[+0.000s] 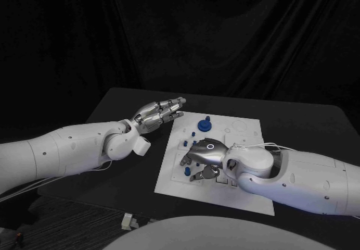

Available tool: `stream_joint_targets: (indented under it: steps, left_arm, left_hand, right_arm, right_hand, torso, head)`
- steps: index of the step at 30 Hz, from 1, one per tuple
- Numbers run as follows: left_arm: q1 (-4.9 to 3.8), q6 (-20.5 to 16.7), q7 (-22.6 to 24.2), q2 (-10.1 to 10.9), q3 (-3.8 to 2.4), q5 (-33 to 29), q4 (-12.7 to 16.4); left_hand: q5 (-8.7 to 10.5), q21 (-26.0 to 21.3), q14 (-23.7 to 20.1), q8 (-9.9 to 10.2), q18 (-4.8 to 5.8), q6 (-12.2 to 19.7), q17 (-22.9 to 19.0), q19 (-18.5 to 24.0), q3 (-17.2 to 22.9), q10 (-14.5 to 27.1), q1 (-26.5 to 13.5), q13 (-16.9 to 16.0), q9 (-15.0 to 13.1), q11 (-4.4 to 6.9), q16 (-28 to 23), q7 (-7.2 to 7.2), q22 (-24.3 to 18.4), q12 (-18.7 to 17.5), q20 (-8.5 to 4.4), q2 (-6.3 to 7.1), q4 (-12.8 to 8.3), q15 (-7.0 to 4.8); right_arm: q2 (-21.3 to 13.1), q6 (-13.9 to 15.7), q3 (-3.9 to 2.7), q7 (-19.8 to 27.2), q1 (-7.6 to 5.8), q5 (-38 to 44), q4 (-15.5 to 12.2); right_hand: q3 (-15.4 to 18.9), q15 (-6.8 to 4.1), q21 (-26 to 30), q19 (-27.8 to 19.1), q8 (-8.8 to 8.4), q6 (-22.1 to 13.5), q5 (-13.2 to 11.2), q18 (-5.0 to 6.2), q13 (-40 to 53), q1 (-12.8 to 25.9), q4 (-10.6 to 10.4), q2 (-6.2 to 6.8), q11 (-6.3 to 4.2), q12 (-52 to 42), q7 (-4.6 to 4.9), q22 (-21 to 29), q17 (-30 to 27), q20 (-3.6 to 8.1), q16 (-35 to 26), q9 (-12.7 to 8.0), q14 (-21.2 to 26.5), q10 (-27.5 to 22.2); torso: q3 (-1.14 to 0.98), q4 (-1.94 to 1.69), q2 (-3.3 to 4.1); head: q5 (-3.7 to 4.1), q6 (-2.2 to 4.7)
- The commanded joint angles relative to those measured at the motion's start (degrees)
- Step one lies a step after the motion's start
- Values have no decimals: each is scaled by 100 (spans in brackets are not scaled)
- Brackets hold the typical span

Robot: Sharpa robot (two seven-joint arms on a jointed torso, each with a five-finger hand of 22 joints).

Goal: Assemble the parts on the task board

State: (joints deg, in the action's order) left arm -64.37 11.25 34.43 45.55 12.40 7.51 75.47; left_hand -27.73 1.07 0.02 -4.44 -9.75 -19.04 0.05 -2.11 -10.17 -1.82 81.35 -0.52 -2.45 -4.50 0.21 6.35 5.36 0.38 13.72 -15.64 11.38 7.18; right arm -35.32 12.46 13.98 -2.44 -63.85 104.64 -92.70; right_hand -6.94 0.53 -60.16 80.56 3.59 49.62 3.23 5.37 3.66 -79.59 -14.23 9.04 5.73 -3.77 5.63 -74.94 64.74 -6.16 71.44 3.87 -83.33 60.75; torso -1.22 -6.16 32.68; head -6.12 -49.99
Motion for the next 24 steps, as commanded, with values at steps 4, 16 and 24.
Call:
stream_joint_targets:
  steps: [4, 16, 24]
  left_arm:
    - [9, 46, 65, 22, -6, -38, 24]
    - [11, -52, 109, 155, -6, -39, 85]
    - [18, -86, 129, 159, -4, -39, 81]
  left_hand:
    - [-7, 24, -2, -36, -58, -11, -5, -17, 11, 1, 1, -4, -7, -48, -21, 21, -2, 14, 37, -33, -40, 41]
    - [-1, 27, -2, -46, -58, -39, -5, -24, 9, -9, -9, -7, -12, -49, -21, 22, 10, 17, 37, -24, -43, 36]
    - [-3, 30, -2, -54, -61, -56, -5, -29, 4, -16, -22, -9, -14, -47, -21, 20, 16, 19, 35, -15, -42, 31]
  right_arm:
    - [-267, 1085, -9, 35, -49, 67, -200]
    - [-1826, 1448, -47, 216, -871, -1574, -1048]
    - [-2661, 408, 5, -350, -1059, -2866, -1116]
  right_hand:
    - [134, 66, 91, -30, 24, -56, -30, 0, -11, -91, -241, 99, 86, 25, -5, -792, -74, -81, -34, 8, 30, -469]
    - [-28, -7, 641, -236, 66, 113, 157, 81, 87, -288, -88, -339, -25, -322, 119, -675, -492, -22, -380, 37, 224, -120]
    - [209, -265, 1931, -697, 243, 585, 437, 276, 1066, 287, -165, -587, -441, -2025, 83, -365, -1416, 176, -1231, 132, 652, 1376]
  torso:
    - [0, -8, -7]
    - [8, 21, -18]
    - [1, 55, 0]
  head:
    - [69, -1]
    - [379, -1]
    - [633, -1]
